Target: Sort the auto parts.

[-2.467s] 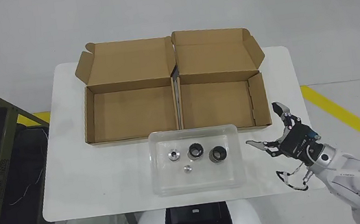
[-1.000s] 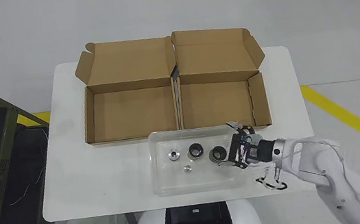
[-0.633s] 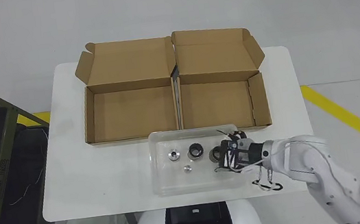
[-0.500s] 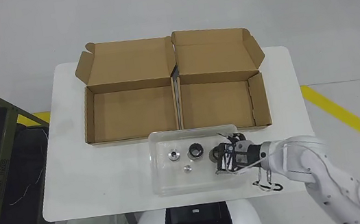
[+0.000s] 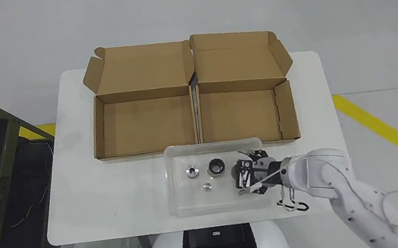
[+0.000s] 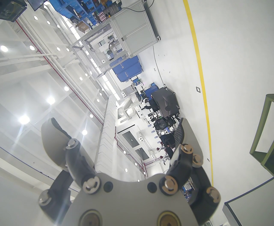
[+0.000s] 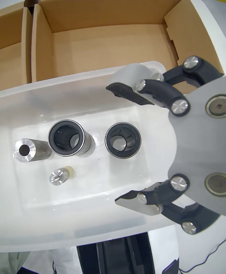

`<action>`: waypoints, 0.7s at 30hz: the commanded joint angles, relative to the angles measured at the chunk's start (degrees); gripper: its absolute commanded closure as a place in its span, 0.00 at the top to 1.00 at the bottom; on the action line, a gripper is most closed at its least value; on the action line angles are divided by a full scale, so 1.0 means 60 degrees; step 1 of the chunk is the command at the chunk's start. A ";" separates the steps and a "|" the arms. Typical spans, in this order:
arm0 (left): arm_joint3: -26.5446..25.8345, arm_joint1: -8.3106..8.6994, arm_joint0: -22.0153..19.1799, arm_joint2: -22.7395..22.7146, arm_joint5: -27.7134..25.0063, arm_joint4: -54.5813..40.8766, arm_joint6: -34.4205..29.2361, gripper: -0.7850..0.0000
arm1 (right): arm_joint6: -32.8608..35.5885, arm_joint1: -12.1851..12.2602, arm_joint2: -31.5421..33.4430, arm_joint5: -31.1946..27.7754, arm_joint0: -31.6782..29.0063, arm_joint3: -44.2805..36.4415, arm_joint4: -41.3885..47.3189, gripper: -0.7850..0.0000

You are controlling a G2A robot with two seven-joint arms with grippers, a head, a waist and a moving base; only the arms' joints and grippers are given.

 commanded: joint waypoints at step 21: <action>0.0000 0.0000 0.0000 0.0000 0.0000 0.0000 0.0000 1.00 | 0.0534 -0.0142 -0.0912 0.0348 0.0814 0.0804 -0.0593 0.77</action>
